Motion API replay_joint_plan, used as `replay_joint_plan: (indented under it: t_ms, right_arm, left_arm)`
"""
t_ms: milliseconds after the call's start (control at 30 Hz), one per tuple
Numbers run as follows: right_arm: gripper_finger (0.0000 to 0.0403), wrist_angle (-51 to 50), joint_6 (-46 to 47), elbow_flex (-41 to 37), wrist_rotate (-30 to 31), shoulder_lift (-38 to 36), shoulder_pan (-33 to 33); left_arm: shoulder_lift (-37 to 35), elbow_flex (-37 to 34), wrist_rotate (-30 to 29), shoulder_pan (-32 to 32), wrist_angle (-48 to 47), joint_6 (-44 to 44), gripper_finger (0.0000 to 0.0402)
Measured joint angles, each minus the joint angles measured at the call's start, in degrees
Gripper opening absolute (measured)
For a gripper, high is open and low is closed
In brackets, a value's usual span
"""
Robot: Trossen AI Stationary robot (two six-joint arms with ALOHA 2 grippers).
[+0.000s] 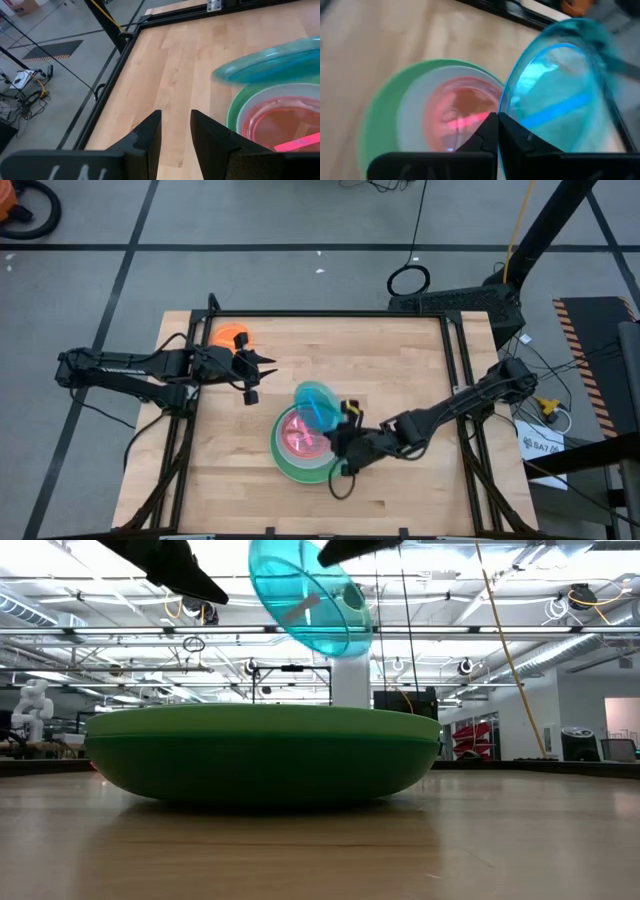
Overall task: Stack plastic plates
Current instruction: Stack the small blue plate on the small pink plate
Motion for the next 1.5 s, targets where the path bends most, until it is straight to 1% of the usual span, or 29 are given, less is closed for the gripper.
replay_joint_plan:
  t_ms: [133,533,733,833,933,1100,1200,1500]
  right_arm:
    - [0.0000,1.89,-1.34,0.00,-5.49,0.28,1.00]
    - [0.0000,3.34,-0.58,0.00,-7.55,1.15,2.10]
    - [0.0000,5.88,-2.01,0.00,-12.58,6.10,1.19]
    - [0.0000,3.07,-2.08,1.69,-13.55,9.17,0.21]
    - [0.0000,-2.11,-2.90,5.22,-13.66,11.80,-0.49]
    - [0.0000,-8.82,-4.04,11.26,-16.50,16.00,-1.84]
    - [0.0000,-12.73,-5.19,13.92,-16.40,17.64,-2.43]
    - [0.0000,-13.09,-5.76,14.40,-17.88,18.09,-3.17]
  left_arm:
    - [0.01,-0.02,0.00,-0.01,-0.04,0.00,0.0111]
    - [0.01,-0.01,0.00,0.00,-0.08,-0.01,0.0111]
    - [0.01,-0.02,0.00,0.00,-0.09,-0.02,0.0111]
    - [0.01,-0.02,0.00,-0.01,-0.11,-0.02,0.0111]
    - [0.00,-0.02,0.00,0.00,-0.11,-0.01,0.0111]
    - [0.01,-0.02,-0.02,0.00,-0.16,0.00,0.0111]
    - [-0.01,-0.02,-0.02,0.01,-0.14,0.00,0.0111]
    - [0.01,-0.02,-0.01,0.01,-0.19,0.00,0.0111]
